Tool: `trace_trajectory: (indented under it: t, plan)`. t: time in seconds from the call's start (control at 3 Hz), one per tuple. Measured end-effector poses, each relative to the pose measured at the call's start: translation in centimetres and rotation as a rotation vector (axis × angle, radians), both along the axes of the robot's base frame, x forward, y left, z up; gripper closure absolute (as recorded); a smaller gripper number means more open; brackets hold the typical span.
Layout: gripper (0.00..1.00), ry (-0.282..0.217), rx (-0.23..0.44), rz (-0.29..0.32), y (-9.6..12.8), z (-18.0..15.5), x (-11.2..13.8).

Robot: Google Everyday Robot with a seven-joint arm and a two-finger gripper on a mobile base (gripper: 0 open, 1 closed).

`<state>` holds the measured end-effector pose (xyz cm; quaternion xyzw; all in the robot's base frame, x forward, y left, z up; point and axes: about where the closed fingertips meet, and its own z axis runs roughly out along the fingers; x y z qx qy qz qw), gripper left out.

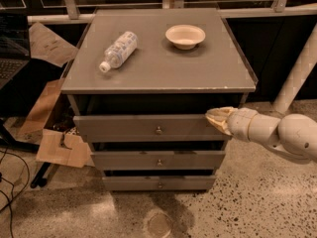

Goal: Open top drawer

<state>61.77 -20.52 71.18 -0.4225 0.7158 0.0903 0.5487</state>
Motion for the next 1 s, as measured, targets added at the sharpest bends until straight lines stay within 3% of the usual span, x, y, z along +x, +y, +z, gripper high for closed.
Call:
trace_trajectory:
  t: [0.67,1.0]
  plan:
    - [1.0,-0.058,-0.037,-0.074,0.0,-1.3,3.3]
    - [1.0,-0.086,-0.046,-0.098,-0.9,-1.7,8.0]
